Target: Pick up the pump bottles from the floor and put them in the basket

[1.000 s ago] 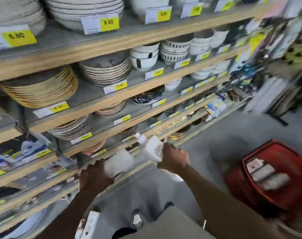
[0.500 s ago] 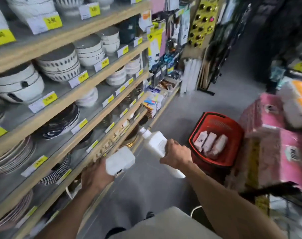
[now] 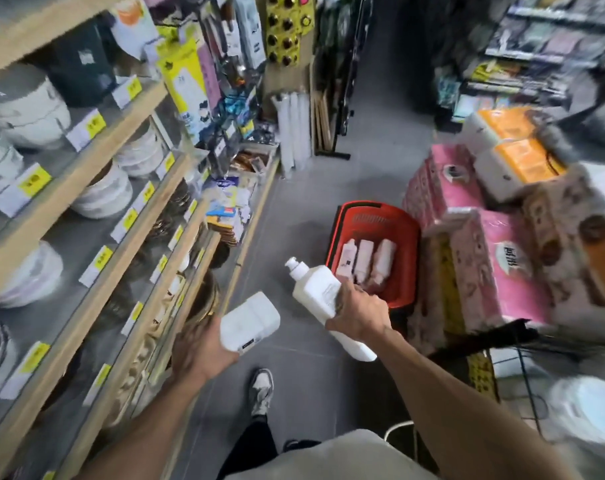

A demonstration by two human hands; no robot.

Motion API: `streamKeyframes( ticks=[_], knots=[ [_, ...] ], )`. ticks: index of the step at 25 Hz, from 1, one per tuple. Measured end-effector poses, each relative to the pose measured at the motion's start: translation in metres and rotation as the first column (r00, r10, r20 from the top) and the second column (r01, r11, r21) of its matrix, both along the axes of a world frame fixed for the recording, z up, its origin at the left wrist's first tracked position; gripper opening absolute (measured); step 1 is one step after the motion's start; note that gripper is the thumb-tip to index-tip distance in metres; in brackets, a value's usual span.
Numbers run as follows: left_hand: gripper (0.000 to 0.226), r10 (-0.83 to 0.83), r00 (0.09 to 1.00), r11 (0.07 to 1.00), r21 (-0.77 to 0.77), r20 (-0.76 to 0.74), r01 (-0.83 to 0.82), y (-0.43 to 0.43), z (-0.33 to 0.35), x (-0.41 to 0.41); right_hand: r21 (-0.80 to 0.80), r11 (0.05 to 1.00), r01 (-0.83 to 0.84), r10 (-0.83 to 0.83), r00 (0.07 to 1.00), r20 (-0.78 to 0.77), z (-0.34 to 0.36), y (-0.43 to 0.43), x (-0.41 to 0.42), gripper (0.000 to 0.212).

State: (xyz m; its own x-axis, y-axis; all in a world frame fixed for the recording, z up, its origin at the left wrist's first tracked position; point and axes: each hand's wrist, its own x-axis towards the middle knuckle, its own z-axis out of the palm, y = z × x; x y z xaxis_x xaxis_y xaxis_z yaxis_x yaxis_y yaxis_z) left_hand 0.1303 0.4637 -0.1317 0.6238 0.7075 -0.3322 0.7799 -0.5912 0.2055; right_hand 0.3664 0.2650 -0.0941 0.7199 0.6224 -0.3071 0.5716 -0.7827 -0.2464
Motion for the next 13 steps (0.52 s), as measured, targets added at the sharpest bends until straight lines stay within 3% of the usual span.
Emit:
streamKeyframes(
  ticks=[13],
  knots=[
    [0.069, -0.455, 0.891, 0.889, 0.062, 0.002, 0.454, 0.140, 0.009, 0.227, -0.040, 0.899, 0.436, -0.435, 0.900, 0.013, 0.000, 0.042, 0.104, 0.071]
  ],
)
